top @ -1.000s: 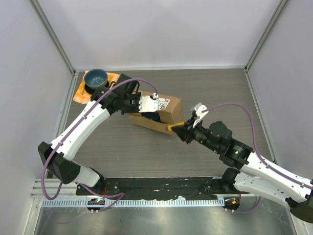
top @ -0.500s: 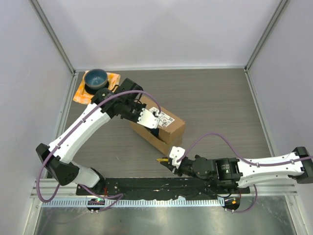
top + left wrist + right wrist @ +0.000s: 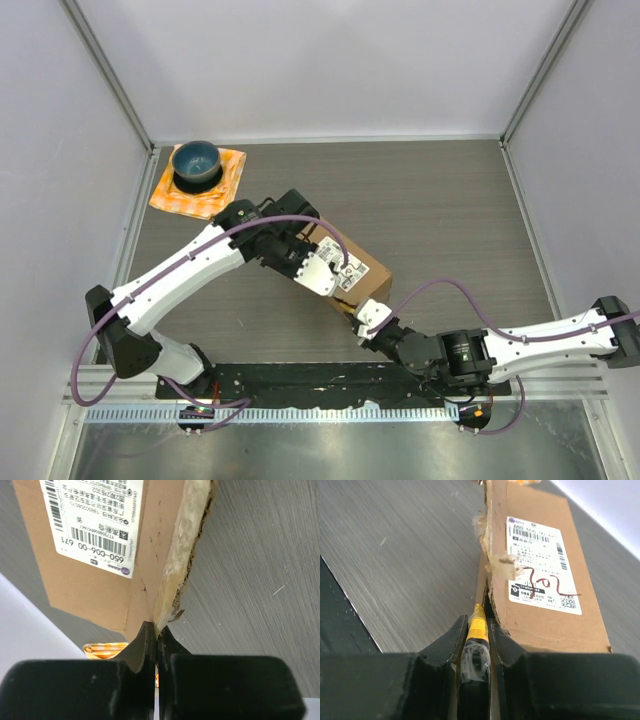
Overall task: Unpack the express box
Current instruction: Cut the express box at the center of the board.
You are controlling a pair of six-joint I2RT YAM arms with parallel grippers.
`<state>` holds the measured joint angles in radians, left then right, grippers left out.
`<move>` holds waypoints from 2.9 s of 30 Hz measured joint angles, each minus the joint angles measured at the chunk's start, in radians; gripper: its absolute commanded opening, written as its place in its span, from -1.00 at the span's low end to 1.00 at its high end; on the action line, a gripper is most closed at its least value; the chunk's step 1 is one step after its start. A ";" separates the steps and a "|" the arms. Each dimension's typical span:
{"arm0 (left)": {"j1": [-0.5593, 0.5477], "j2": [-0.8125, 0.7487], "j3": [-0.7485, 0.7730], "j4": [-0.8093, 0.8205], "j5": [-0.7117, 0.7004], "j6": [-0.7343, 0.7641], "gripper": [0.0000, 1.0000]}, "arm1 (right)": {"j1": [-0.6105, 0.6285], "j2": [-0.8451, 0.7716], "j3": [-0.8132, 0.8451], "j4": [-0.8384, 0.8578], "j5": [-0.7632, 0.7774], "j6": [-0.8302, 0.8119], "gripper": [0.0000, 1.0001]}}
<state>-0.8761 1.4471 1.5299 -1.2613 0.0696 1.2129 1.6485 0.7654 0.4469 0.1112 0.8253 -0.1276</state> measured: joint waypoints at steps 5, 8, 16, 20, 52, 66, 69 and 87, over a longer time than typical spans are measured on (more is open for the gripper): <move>-0.023 -0.016 -0.055 0.024 -0.025 -0.003 -1.00 | 0.017 0.045 0.059 -0.167 0.018 0.117 -0.98; -0.023 -0.041 -0.085 0.042 -0.037 0.002 -1.00 | 0.033 0.069 0.103 -0.262 0.024 0.190 -0.99; -0.027 -0.064 -0.122 0.065 -0.059 0.019 -1.00 | 0.057 0.066 0.133 -0.405 0.041 0.301 -0.99; -0.027 -0.064 -0.122 0.065 -0.075 0.023 -1.00 | 0.058 0.078 0.133 -0.411 0.049 0.318 -0.99; -0.027 -0.031 -0.077 0.002 -0.126 0.026 -1.00 | 0.059 0.105 0.079 -0.310 0.126 0.209 -0.99; -0.027 -0.031 -0.075 -0.008 -0.129 0.026 -1.00 | 0.048 0.132 0.012 -0.207 0.146 0.235 -0.99; -0.027 -0.031 -0.075 -0.009 -0.130 0.026 -1.00 | 0.035 0.140 0.011 -0.184 0.146 0.236 -0.98; -0.014 -0.031 -0.076 -0.027 -0.175 0.031 -1.00 | -0.017 0.283 0.043 -0.133 0.226 0.504 -0.99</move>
<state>-0.8906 1.4166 1.4544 -1.2881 -0.1059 1.2442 1.6318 1.0485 0.4900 -0.0219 1.0512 0.3763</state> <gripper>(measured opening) 0.026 0.239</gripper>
